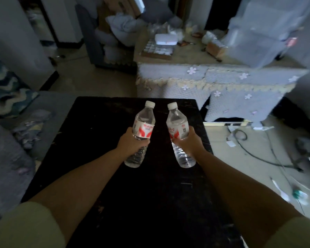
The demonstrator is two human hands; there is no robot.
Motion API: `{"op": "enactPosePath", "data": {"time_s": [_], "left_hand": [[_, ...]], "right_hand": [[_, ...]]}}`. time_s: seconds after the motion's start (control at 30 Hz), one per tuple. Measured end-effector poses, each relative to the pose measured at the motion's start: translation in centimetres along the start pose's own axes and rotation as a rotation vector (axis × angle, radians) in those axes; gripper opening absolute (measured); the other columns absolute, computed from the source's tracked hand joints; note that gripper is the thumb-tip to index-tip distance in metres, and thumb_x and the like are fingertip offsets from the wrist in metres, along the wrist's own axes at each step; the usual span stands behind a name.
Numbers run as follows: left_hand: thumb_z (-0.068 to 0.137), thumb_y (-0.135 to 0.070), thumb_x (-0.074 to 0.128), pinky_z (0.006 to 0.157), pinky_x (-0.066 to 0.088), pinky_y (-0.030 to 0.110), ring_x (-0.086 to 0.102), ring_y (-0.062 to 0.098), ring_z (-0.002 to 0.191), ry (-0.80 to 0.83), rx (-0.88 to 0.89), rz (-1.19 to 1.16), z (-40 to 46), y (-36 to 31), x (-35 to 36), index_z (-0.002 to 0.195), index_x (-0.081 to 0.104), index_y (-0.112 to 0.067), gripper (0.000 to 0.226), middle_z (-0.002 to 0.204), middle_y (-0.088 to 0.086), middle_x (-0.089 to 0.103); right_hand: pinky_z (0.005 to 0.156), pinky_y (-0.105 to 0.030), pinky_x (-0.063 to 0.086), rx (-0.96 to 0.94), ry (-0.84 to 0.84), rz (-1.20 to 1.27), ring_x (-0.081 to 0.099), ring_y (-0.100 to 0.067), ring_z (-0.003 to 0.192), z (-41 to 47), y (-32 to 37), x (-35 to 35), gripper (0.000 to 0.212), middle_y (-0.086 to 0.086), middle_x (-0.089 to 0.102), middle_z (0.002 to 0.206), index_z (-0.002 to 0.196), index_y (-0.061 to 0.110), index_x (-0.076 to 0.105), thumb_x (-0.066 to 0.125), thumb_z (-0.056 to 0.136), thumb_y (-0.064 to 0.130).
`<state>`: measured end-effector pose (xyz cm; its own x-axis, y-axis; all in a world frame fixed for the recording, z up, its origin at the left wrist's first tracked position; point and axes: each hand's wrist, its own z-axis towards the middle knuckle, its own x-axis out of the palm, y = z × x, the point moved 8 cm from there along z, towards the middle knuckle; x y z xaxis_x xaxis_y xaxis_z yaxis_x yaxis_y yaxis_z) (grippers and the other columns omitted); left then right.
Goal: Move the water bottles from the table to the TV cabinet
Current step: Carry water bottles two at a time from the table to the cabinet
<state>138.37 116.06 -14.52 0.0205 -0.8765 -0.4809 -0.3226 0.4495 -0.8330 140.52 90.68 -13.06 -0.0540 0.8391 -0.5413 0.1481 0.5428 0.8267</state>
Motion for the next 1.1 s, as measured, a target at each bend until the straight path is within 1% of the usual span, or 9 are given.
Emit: {"op": "enactPosePath", "data": {"time_s": [0.07,0.2,0.47,0.57,0.7,0.77,0.83,1.03,1.1], "left_hand": [[0.061,-0.042,0.082,0.063,0.044,0.022,0.063,0.009,0.082,0.068,0.052,0.037,-0.1,-1.8,1.5,0.111,0.048,-0.023,0.064,0.093,-0.010,0.062],[0.061,-0.040,0.082,0.064,0.046,0.024,0.064,0.009,0.080,0.198,0.142,0.091,-0.6,-5.1,4.8,0.109,0.047,-0.023,0.062,0.093,-0.008,0.063],[0.060,-0.035,0.084,0.067,0.047,0.026,0.064,0.011,0.080,0.435,0.310,0.136,-3.9,-11.2,14.4,0.110,0.048,-0.021,0.063,0.095,-0.005,0.064],[0.061,-0.035,0.085,0.075,0.052,0.030,0.066,0.017,0.084,0.538,0.381,0.161,-6.0,-13.5,18.7,0.107,0.051,-0.019,0.060,0.099,0.000,0.067],[0.062,-0.040,0.084,0.080,0.053,0.031,0.066,0.019,0.089,0.666,0.491,0.197,-10.6,-17.3,25.2,0.108,0.052,-0.018,0.059,0.102,0.000,0.067],[0.062,-0.044,0.082,0.070,0.049,0.024,0.062,0.013,0.085,0.724,0.554,0.236,-13.6,-19.2,28.3,0.106,0.049,-0.023,0.058,0.101,-0.005,0.064],[0.061,-0.044,0.081,0.061,0.043,0.020,0.059,0.007,0.079,0.806,0.611,0.261,-17.4,-21.0,31.9,0.105,0.048,-0.026,0.057,0.100,-0.006,0.062],[0.061,-0.046,0.083,0.077,0.049,0.026,0.061,0.019,0.093,0.988,0.725,0.305,-30.0,-23.1,41.6,0.111,0.050,-0.023,0.064,0.105,-0.004,0.063],[0.061,-0.046,0.082,0.075,0.046,0.026,0.060,0.018,0.090,1.036,0.750,0.315,-34.5,-23.1,44.5,0.111,0.050,-0.024,0.064,0.105,-0.004,0.063]], "right_hand": [[0.060,-0.015,0.042,0.053,-0.101,-0.009,0.058,-0.001,0.078,-1.4,-1.1,-2.6,0.056,0.014,0.059,0.089,0.110,0.027,0.042,0.081,0.071,0.040],[0.072,-0.028,0.049,0.135,-0.260,-0.027,0.061,-0.013,0.083,-4.7,-3.2,-6.8,0.054,0.009,0.060,0.090,0.107,0.024,0.044,0.081,0.071,0.037],[0.074,-0.030,0.048,0.322,-0.568,0.087,0.062,-0.018,0.086,-14.2,-8.0,-14.4,0.053,0.004,0.063,0.093,0.107,0.022,0.048,0.081,0.069,0.038],[0.064,-0.024,0.043,0.377,-0.659,0.114,0.059,-0.012,0.080,-18.3,-9.7,-17.3,0.052,0.008,0.060,0.090,0.108,0.022,0.048,0.081,0.070,0.035],[0.062,-0.023,0.042,0.461,-0.793,0.095,0.059,-0.012,0.079,-24.8,-12.1,-21.9,0.052,0.005,0.063,0.092,0.109,0.019,0.049,0.079,0.072,0.037],[0.072,-0.030,0.046,0.493,-0.862,0.113,0.062,-0.018,0.087,-28.1,-13.5,-23.9,0.055,0.002,0.065,0.098,0.114,0.018,0.049,0.080,0.072,0.037],[0.073,-0.030,0.046,0.543,-0.959,0.125,0.063,-0.019,0.088,-32.5,-15.1,-26.1,0.055,0.002,0.065,0.097,0.113,0.019,0.049,0.080,0.071,0.039],[0.069,-0.029,0.043,0.697,-1.138,0.095,0.059,-0.016,0.080,-46.0,-20.2,-30.6,0.053,0.005,0.063,0.091,0.107,0.021,0.047,0.080,0.071,0.042],[0.068,-0.029,0.043,0.731,-1.195,0.097,0.058,-0.014,0.078,-50.9,-21.6,-32.0,0.054,0.004,0.062,0.091,0.110,0.018,0.048,0.079,0.072,0.041]]}}
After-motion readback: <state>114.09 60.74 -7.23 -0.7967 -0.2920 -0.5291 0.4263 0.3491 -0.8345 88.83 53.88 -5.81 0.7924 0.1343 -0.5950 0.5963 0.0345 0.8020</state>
